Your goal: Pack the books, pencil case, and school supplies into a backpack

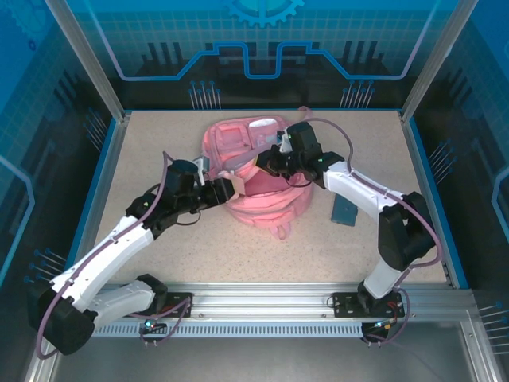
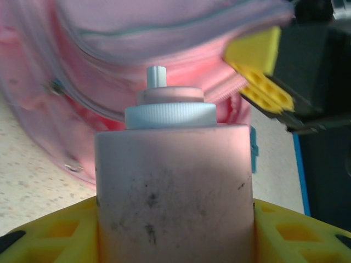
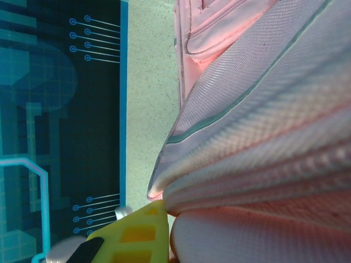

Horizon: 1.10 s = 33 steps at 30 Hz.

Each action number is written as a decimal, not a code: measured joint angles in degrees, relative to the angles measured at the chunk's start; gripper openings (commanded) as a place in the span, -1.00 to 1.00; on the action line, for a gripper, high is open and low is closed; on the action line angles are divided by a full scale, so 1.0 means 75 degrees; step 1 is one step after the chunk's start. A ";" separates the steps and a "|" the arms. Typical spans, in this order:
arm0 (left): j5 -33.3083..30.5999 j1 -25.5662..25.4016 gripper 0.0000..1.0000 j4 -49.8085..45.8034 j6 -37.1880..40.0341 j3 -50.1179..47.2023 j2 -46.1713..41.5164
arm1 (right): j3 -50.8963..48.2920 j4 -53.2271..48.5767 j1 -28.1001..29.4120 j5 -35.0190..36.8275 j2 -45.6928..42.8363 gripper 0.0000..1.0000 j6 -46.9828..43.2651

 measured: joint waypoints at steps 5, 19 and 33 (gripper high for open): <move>0.0230 -0.0195 -0.50 0.0522 -0.0417 -0.0163 0.0000 | 0.0498 -0.0082 0.0003 -0.0187 0.0248 -0.90 0.0038; 0.0082 -0.0679 -0.49 0.2923 -0.1725 -0.0956 0.1233 | 0.0985 0.0064 0.0003 -0.0414 0.0487 -0.90 0.0691; -0.1256 -0.0842 -0.38 0.5249 -0.3150 -0.1367 0.2334 | 0.0979 0.0350 0.0000 -0.0294 0.0487 -0.90 0.0918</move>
